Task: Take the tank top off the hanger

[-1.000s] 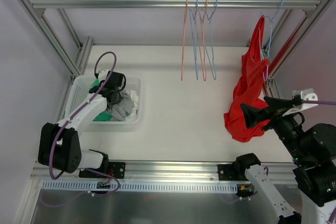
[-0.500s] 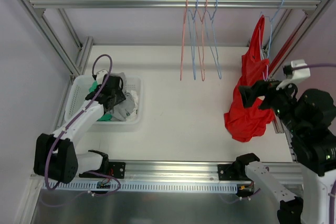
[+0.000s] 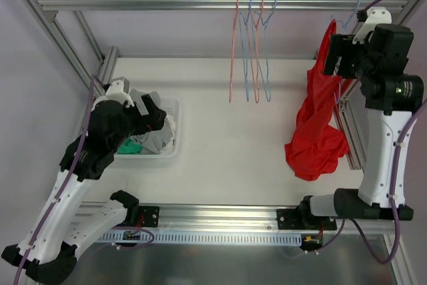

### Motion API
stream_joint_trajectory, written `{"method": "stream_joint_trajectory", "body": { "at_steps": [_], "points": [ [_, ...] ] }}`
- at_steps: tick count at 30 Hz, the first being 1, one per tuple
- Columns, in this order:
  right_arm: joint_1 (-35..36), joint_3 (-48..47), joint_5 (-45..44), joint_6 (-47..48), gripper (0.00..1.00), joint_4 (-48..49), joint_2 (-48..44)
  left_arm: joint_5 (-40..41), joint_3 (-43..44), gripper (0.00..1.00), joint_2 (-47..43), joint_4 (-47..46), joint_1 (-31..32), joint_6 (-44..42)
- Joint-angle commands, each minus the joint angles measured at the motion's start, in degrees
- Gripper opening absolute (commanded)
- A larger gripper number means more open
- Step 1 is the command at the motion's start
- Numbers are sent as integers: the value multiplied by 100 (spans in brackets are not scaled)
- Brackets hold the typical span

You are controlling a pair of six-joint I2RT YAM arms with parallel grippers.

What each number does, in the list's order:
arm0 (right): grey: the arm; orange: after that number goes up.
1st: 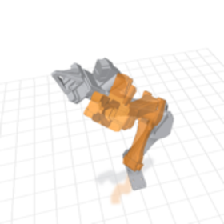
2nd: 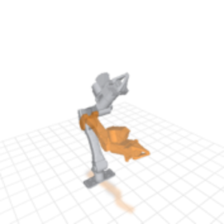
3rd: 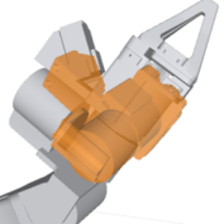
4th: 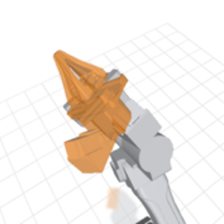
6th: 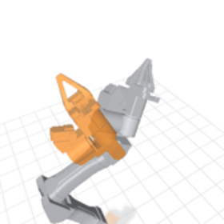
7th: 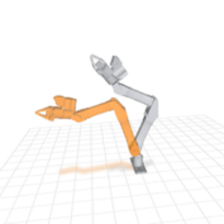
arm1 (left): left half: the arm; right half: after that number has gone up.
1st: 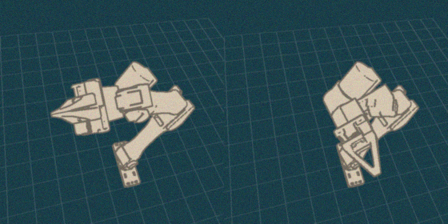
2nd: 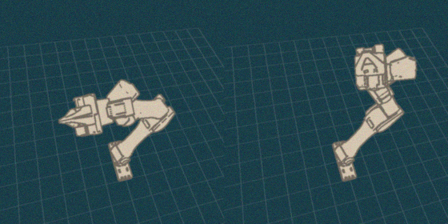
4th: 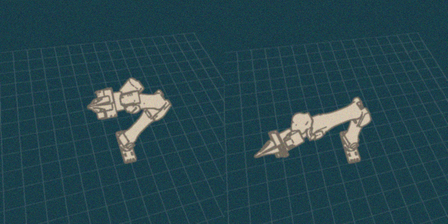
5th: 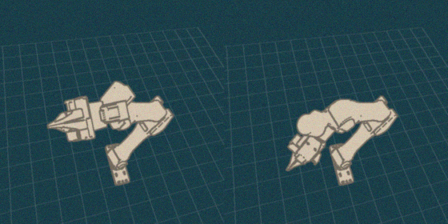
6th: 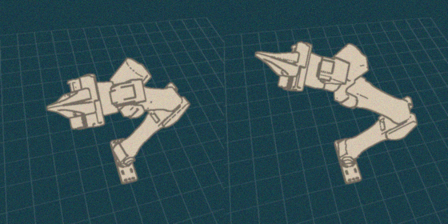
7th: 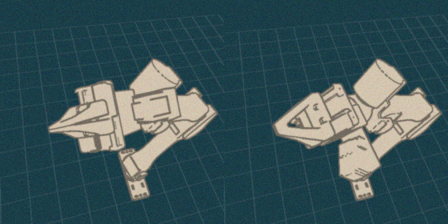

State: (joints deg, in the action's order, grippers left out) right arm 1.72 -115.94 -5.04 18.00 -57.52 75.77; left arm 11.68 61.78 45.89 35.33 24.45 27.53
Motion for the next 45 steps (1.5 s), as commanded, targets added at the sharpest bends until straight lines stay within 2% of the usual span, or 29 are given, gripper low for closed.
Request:
{"method": "stream_joint_trajectory", "body": {
  "at_steps": [1, 3, 6, 11, 17, 21, 31, 42, 45],
  "points": [
    [-469, -559, 363, 222, 82, -119, 596, -982, 54, 99, -475, 501, 262, -572],
    [-602, -658, 442, 239, 79, -15, 913, -1351, -200, 99, -730, 501, 271, -801],
    [-839, -746, 916, 239, 66, 275, 1229, -1599, -630, 99, -1098, 475, 271, -1056],
    [-892, -1001, 1040, 292, 23, 338, 1599, -1362, -1202, 99, -1538, 422, 271, -1285],
    [-866, -992, 1294, 108, 0, 399, 1573, -1326, -1344, 99, -1522, 290, 271, -1320],
    [-734, -948, 1680, -33, 0, 653, 1485, -1449, -1397, 99, -1521, 264, 271, -1311],
    [-585, 53, 2586, -763, 0, 2200, 624, -1511, -1423, 99, -1680, 220, 271, -1294],
    [-585, 800, 2683, -727, 0, 2596, 220, -2047, -1370, 99, -1794, -17, 271, -1145],
    [-585, 1352, 2649, -789, 0, 2596, -289, -2494, -1248, 98, -1706, -245, 271, -996]
  ]
}}
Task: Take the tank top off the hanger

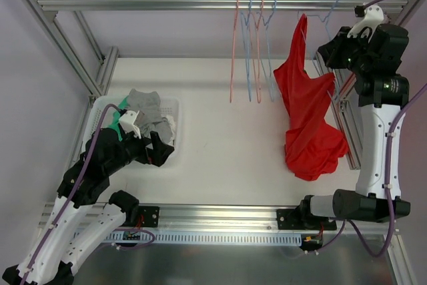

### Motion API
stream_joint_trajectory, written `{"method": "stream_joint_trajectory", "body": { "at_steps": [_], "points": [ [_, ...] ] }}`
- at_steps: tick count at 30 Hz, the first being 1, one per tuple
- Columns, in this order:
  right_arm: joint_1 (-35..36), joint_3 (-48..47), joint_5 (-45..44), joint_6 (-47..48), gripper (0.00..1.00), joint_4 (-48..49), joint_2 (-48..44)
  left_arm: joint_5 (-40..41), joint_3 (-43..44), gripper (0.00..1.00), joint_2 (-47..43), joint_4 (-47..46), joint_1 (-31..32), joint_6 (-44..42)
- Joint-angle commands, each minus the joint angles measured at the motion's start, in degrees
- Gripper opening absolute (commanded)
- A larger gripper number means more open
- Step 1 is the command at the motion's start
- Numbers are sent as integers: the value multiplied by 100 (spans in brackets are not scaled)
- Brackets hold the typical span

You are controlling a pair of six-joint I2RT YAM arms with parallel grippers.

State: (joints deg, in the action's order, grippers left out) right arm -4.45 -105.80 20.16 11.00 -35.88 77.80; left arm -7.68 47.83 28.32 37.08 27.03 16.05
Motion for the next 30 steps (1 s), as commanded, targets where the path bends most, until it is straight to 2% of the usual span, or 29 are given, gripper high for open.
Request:
{"method": "stream_joint_trajectory", "body": {
  "at_steps": [1, 5, 10, 13, 15, 17, 22, 25, 30],
  "points": [
    [32, 515, 111, -98, 0, 415, -885, -698, 252, 99, 147, -621, 22, 231],
    [23, 1385, 14, -178, 0, 240, -2021, -1218, 691, 99, 525, -1246, 118, 433],
    [23, 1922, 198, -169, 0, -875, -3208, -1280, 1516, 99, 1428, -2054, 759, 539],
    [23, 1975, 234, -178, 0, -1684, -3894, -947, 2253, 99, 2209, -2407, 1619, 146],
    [23, 1888, 190, -143, 0, -2202, -4306, -455, 2694, 99, 2659, -2503, 2305, -180],
    [23, 1600, 128, -116, 0, -2719, -4492, -331, 3449, 99, 3406, -2539, 2761, -637],
    [137, 974, 602, -212, 0, -3153, -4747, -462, 4951, 99, 5074, -2723, 3203, -1341],
    [251, 719, 577, -265, 0, -3206, -4818, -611, 5620, 99, 5857, -2768, 3292, -1421],
    [418, 376, 682, -345, 0, -3224, -4783, -1015, 6185, 97, 6545, -2864, 3300, -1377]
  ]
}}
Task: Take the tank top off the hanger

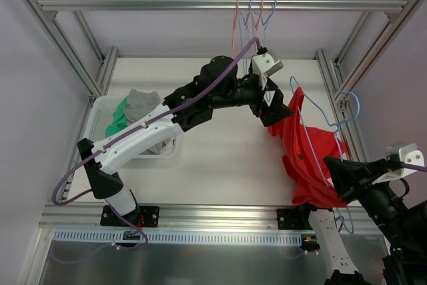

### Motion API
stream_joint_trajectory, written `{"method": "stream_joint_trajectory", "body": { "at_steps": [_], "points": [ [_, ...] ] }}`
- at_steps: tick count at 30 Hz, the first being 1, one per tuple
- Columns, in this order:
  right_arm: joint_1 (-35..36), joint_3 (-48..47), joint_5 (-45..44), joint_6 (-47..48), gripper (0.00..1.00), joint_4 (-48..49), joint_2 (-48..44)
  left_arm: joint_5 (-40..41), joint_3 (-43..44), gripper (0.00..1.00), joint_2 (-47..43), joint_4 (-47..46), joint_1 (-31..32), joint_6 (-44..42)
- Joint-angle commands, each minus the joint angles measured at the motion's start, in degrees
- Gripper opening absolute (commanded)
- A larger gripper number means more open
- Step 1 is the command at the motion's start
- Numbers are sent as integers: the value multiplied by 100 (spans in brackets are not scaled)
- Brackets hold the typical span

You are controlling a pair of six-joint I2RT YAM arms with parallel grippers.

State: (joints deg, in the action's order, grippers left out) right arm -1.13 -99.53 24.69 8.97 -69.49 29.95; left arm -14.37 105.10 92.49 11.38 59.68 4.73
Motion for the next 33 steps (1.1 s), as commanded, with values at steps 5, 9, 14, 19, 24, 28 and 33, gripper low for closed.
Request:
{"method": "stream_joint_trajectory", "body": {
  "at_steps": [5, 9, 14, 19, 24, 28, 33],
  "points": [
    [121, -339, 335, -141, 0, 138, 19, -312, 520, 75, 375, -399, 35, -280],
    [271, -366, 361, -132, 0, 138, 54, -312, 503, 39, 419, -469, 35, -271],
    [280, -445, 519, -177, 0, 182, 89, -408, 512, 18, 463, -566, 35, -253],
    [376, -322, 397, -89, 0, 164, 81, 73, 266, 0, 192, -619, 44, -201],
    [1051, -216, 510, 324, 0, -73, 28, 2809, -584, 0, -817, -909, 281, -218],
    [1991, -190, 563, 649, 0, -345, -130, 4202, -1280, 0, -1645, -1094, 316, -25],
    [2441, -444, 1370, 975, 0, -144, -254, 3873, -2210, 0, -2557, -1085, 316, 27]
  ]
}}
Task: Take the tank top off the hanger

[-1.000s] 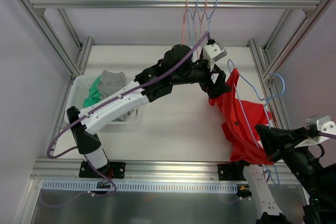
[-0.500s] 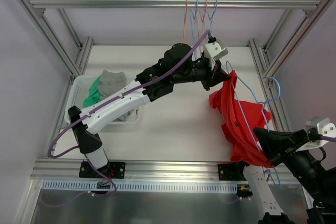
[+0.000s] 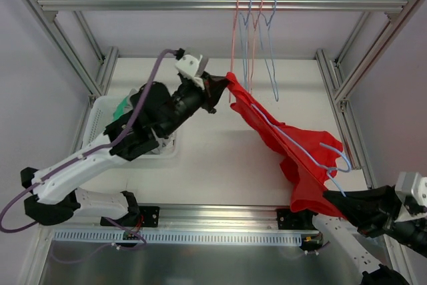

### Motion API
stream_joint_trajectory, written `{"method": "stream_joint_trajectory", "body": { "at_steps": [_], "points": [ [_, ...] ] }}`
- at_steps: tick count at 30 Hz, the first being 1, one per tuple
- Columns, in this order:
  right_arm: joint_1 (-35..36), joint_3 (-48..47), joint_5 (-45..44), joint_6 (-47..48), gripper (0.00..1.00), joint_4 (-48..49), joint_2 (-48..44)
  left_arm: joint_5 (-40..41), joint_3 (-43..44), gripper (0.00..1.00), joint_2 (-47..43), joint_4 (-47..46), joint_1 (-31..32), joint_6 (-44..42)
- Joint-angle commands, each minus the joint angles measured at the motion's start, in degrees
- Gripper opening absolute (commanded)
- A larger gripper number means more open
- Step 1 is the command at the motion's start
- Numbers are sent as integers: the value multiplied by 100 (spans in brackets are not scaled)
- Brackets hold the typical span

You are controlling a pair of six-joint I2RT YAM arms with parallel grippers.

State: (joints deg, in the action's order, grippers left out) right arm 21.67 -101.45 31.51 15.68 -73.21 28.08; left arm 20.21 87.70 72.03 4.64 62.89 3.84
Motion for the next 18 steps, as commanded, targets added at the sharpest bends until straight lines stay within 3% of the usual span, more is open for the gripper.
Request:
{"method": "stream_joint_trajectory", "body": {
  "at_steps": [1, 3, 4, 6, 7, 9, 10, 12, 13, 14, 16, 18],
  "points": [
    [232, -287, 821, 313, 0, 394, -13, 318, -630, 0, -662, -412, 4, 170],
    [267, -323, 1206, 295, 0, 649, 179, 169, -1181, 0, -1118, -420, 4, 275],
    [267, -218, 1313, 217, 0, 1224, 216, 55, -1368, 0, -1286, -421, 4, 302],
    [267, 742, 1480, -273, 0, 2384, 85, -480, -1920, 0, -1724, -438, 4, 320],
    [267, 1176, 1464, -920, 0, 3843, 23, -717, -2097, 0, -1875, -438, 4, 311],
    [267, 2333, 1324, -1513, 0, 5328, -39, -1418, -2719, 0, -2305, -621, 4, 285],
    [267, 2653, 1201, -2238, 0, 6770, 39, -1667, -2932, 0, -2447, -797, 4, 267],
    [267, 3181, 754, -2840, 0, 8237, 215, -2376, -3539, 0, -2771, -912, 4, 232],
    [267, 3628, 517, -3104, 0, 9636, 338, -2564, -3697, 0, -2834, -939, 4, 232],
    [276, 3841, 279, -3524, 0, 10363, 591, -2740, -3855, 0, -2896, -956, 4, 240],
    [285, 4332, -581, -3677, 0, 12205, 874, -3021, -4286, 0, -3002, -974, 4, 310],
    [276, 4475, -1335, -3503, 0, 12908, 1278, -2936, -4673, 0, -3063, -1009, 4, 521]
  ]
}}
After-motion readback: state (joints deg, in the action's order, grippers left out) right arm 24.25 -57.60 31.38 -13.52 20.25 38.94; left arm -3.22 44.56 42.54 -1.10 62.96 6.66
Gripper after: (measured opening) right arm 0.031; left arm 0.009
